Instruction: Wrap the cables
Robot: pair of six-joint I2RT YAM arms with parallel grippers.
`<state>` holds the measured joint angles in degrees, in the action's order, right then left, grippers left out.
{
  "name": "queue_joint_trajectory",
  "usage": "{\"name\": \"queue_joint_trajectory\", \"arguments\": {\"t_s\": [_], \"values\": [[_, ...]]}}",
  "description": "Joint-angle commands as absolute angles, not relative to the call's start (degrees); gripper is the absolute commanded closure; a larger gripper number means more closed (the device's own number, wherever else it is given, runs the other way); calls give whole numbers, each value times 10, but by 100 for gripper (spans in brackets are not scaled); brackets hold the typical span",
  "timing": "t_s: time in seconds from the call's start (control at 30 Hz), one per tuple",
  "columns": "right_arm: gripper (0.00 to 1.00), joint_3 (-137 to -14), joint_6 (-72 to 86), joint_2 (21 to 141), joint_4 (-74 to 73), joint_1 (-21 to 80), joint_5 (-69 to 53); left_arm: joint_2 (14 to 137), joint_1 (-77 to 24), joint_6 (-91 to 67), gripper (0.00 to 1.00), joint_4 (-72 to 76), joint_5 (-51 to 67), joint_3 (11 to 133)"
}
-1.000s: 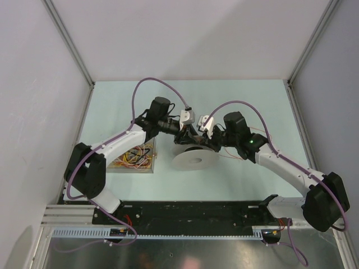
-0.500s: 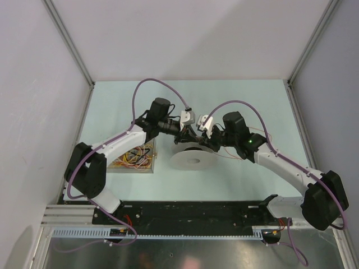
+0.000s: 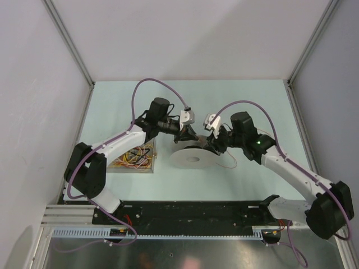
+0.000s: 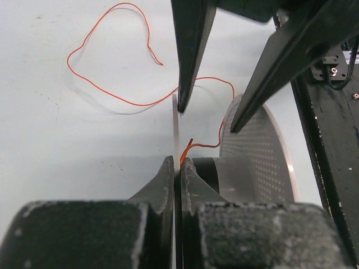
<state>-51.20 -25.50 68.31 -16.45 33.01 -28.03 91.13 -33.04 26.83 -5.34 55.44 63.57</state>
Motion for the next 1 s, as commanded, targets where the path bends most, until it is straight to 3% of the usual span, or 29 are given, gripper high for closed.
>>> {"name": "queue_joint_trajectory", "arguments": {"t_s": [0.0,0.23,0.43,0.6,0.77,0.97], "values": [[49,-515,-259,631,-196,305,-278,897,-330,293,100,-54,562,626],[21,-515,-252,625,-172,278,-309,892,-331,312,100,-55,568,626],[17,-515,-247,658,-132,281,-371,892,-332,321,100,-54,576,629],[21,-516,-242,694,-99,290,-392,893,-332,325,100,-55,579,630],[31,-516,-240,727,-81,288,-400,891,-332,334,100,-54,585,629],[59,-515,-237,752,-74,280,-411,891,-331,339,100,-55,588,629]]}}
